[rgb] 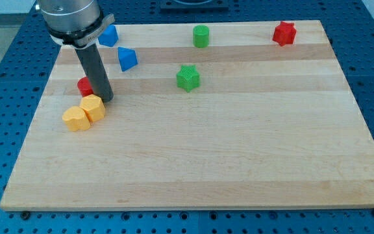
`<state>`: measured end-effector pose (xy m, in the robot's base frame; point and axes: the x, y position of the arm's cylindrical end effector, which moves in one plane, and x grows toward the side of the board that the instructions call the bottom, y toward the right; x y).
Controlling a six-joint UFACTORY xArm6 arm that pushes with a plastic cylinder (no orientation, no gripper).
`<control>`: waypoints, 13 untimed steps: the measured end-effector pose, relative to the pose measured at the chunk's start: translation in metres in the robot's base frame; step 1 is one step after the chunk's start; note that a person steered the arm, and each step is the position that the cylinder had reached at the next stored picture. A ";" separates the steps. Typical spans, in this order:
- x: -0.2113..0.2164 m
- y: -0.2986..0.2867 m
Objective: Move the yellow heart right a bit
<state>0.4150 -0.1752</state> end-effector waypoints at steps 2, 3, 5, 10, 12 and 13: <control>0.000 0.006; 0.013 0.044; 0.094 0.039; 0.075 -0.129; 0.049 -0.118; 0.049 -0.099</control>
<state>0.4638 -0.2743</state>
